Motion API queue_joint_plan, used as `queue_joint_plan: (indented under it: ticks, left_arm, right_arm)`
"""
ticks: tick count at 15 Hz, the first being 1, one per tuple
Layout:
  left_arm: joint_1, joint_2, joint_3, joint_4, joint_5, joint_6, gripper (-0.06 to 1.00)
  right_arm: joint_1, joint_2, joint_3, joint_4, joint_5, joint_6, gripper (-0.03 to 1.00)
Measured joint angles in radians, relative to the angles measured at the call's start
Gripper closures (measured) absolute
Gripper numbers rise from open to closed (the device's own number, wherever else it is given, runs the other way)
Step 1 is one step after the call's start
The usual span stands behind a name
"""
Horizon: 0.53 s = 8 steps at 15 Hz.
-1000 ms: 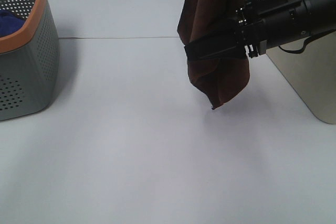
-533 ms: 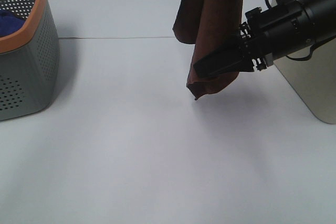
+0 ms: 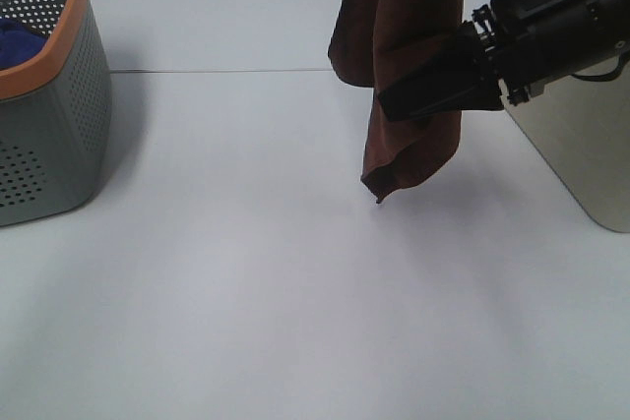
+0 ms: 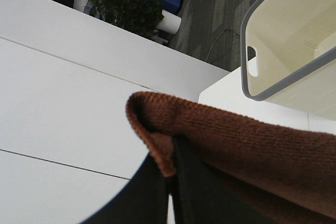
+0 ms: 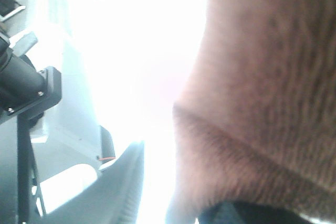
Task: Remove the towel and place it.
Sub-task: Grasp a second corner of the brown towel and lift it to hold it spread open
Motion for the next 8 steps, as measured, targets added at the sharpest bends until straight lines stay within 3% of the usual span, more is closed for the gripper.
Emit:
queue_joint_plan:
  ticks: [6,8]
  left_arm:
    - [0.0,0.0,0.0,0.0,0.0,0.0,0.94]
    - [0.0,0.0,0.0,0.0,0.0,0.0,0.94]
  right_arm:
    - [0.0,-0.021,0.0,-0.058,-0.024,0.076,0.72]
    - [0.0,-0.022,0.0,-0.191,-0.073,0.212,0.78]
